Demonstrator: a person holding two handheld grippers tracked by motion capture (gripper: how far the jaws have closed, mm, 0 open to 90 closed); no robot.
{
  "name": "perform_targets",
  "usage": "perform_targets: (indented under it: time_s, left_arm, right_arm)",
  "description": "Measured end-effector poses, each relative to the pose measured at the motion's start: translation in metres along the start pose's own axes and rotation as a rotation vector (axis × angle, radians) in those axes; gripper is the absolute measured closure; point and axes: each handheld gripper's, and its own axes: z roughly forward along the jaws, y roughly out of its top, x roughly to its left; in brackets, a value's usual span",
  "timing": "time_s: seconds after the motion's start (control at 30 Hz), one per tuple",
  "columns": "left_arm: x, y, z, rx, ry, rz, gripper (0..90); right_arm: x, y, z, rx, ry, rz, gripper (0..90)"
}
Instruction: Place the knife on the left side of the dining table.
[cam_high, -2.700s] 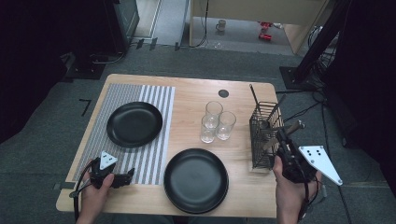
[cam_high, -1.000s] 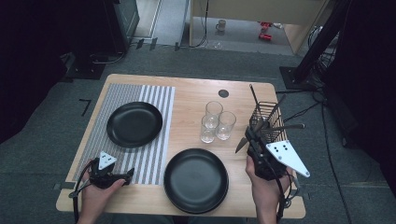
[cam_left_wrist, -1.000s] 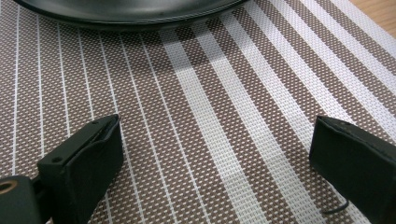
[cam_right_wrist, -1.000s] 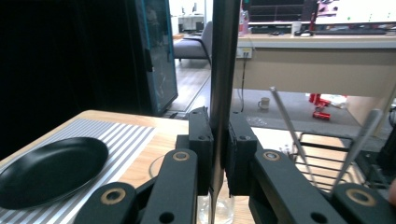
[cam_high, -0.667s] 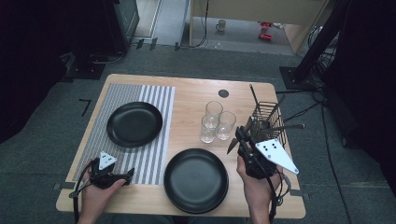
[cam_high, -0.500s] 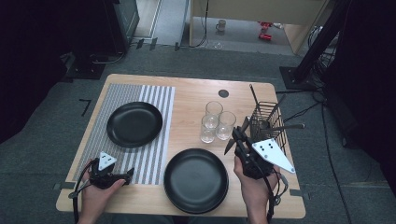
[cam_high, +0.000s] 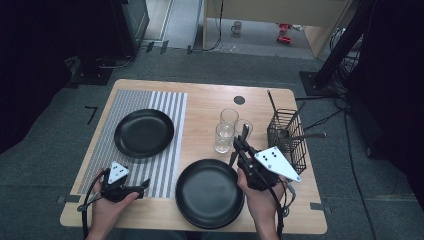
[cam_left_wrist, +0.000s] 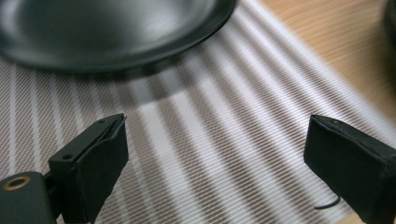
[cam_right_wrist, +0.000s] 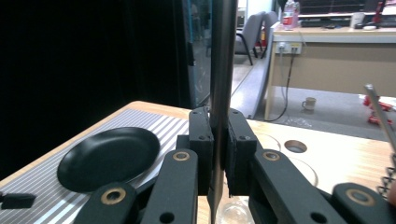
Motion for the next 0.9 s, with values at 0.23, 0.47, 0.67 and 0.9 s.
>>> perform_targets:
  time_s: [0.23,0.47,0.67,0.9]
  left_arm:
    - [-0.019,0.017,0.002,-0.035,-0.051,0.026,7.0]
    - [-0.04,0.039,0.009,-0.062,-0.098,0.06,7.0]
    - [-0.054,0.061,0.012,-0.101,-0.138,0.08,7.0]
    - [-0.068,0.082,0.011,-0.149,-0.194,0.102,7.0]
  right_arm:
    - [0.006,-0.001,0.005,0.006,0.033,0.006,84.1]
    - [0.012,-0.001,0.009,0.01,0.054,0.003,84.1]
    - [0.018,-0.001,0.012,0.009,0.067,0.003,84.2]
    - [0.025,-0.001,0.016,0.01,0.083,0.002,84.3]
